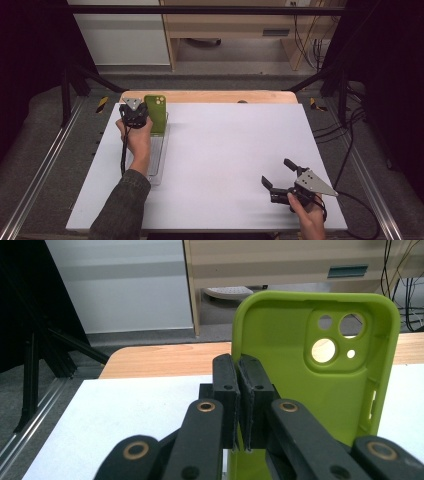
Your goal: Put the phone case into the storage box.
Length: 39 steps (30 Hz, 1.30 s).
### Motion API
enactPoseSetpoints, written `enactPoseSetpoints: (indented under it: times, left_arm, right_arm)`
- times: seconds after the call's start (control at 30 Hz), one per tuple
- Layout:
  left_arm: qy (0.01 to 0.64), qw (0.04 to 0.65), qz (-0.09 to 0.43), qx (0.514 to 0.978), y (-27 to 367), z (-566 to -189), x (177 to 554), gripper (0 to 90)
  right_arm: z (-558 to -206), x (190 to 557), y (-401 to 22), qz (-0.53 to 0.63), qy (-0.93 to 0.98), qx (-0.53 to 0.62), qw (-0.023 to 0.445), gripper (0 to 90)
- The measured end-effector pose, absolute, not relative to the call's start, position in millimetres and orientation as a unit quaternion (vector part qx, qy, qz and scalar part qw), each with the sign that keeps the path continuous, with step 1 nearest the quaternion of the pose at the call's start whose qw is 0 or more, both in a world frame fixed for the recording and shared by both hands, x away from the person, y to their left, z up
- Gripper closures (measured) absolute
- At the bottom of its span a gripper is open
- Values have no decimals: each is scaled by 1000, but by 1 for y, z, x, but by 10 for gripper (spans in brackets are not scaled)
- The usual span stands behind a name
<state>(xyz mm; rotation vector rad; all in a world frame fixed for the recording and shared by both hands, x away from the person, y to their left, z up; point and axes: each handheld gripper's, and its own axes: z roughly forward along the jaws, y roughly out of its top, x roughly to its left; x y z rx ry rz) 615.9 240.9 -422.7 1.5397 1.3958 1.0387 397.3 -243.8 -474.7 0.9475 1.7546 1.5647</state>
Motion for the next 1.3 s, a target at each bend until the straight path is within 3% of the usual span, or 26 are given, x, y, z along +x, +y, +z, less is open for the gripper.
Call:
enactPoseSetpoints:
  times: [0.5,0.57,0.67,0.9,1.3]
  left_arm:
    - [549,399,414,607,237,-423,617,854]
    - [542,399,420,609,236,-421,617,817]
    - [535,403,423,610,236,-417,613,685]
    - [532,413,420,609,239,-408,605,520]
    - [526,435,389,619,240,-405,597,367]
  right_arm:
    - [-475,398,-244,589,661,358,298,18]
    - [-475,398,-244,589,661,358,298,18]
    - [-475,398,-244,589,660,359,298,18]
    - [-475,397,-243,589,660,358,299,18]
    - [-475,397,-243,588,660,358,301,18]
